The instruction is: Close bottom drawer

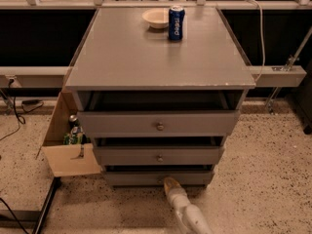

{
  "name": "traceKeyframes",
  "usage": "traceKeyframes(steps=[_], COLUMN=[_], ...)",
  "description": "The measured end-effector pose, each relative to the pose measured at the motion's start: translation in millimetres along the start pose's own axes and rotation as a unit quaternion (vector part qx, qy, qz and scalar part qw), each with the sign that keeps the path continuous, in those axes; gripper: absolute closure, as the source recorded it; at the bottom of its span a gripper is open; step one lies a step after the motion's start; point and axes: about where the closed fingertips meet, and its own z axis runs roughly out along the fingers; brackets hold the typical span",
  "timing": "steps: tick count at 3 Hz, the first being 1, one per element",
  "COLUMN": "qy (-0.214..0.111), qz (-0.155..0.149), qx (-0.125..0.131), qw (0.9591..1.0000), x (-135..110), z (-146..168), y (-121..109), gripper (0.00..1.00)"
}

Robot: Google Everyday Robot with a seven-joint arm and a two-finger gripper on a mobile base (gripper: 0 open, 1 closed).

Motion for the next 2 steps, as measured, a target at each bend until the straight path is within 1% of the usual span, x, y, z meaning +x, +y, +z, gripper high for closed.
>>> traceKeyframes(steps=[1,2], qy=[0.027,0.083], qz=[0.038,0.077], qx=[-0.112,-0.223], qw=[0.9926,0.9683], x=[-34,-66], z=[-5,-6], y=[60,100], gripper=[1.00,1.00])
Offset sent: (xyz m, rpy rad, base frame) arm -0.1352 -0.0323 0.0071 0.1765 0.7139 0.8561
